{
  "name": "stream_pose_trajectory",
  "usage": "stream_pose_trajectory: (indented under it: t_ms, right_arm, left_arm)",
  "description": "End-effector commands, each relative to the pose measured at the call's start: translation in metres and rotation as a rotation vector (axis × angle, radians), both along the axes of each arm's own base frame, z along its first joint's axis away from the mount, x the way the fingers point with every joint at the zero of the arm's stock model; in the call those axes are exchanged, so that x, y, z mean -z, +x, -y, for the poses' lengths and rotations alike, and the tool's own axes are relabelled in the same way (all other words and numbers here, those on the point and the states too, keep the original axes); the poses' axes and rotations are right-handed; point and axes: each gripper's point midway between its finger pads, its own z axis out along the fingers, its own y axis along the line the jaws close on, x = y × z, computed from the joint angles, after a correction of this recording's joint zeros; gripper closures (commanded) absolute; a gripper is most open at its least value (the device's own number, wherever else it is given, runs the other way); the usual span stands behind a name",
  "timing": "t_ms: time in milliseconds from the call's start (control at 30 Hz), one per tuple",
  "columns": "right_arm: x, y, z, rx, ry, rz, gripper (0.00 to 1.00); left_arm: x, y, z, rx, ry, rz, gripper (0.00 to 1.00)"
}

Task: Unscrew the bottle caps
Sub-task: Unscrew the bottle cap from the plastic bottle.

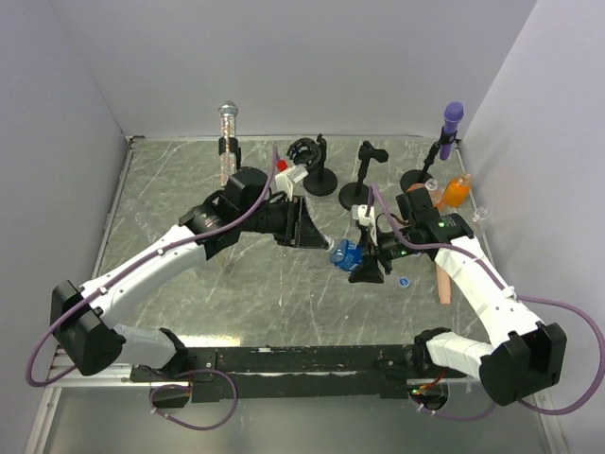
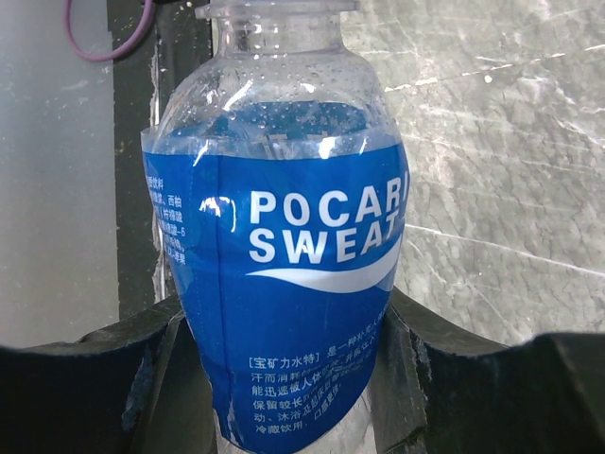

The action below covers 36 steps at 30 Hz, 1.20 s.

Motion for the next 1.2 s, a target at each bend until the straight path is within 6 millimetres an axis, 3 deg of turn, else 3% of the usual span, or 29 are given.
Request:
stream_pose_trajectory:
  t_ms: [0, 67, 333, 500, 633, 700, 867, 967, 1067, 1167]
  right_arm:
    - [-0.012, 0.0, -0.006, -0.039, 0.048, 0.069, 0.73]
    - [-0.012, -0.001, -0.006, -0.039, 0.049, 0.072, 0.73]
    - [-0.013, 0.0, -0.006, -0.043, 0.05, 0.066, 0.73]
    - [-0.012, -0.001, -0.006, -0.042, 0.049, 0.071, 0.73]
    - [-0.013, -0.001, -0.006, -0.045, 0.052, 0.073, 0.73]
    - [-0.014, -0.001, -0.007, -0.046, 0.054, 0.068, 0.73]
    - [-0.016, 0.0, -0.007, -0.05, 0.058, 0.068, 0.73]
    - [-0.014, 0.0, -0.007, -0.048, 0.054, 0.07, 0.73]
    - [-0.015, -0.001, -0.007, -0.048, 0.055, 0.067, 0.73]
    - [-0.015, -0.001, -0.007, -0.049, 0.055, 0.07, 0.73]
  left_arm:
    - [-0.032, 0.0, 0.001, -0.04, -0.063, -0.018, 0.71]
    - [-0.032, 0.0, 0.001, -0.037, -0.067, -0.014, 0.56]
    - [-0.04, -0.003, -0.004, -0.035, -0.076, 0.036, 0.25]
    - [-0.047, -0.007, -0.023, -0.039, -0.06, 0.201, 0.15]
    - [-0.063, -0.019, -0.047, 0.0, -0.104, 0.526, 0.07]
    - [-0.055, -0.019, -0.064, -0.027, -0.105, 0.718, 0.01]
    - [-0.052, -0.028, -0.097, -0.101, -0.17, 1.193, 0.03]
    - [-0.044, -0.029, -0.094, -0.04, -0.166, 1.378, 0.03]
    - [-0.031, -0.033, -0.071, 0.162, -0.15, 1.431, 0.03]
    - [-0.033, -0.03, -0.051, 0.267, -0.186, 1.454, 0.03]
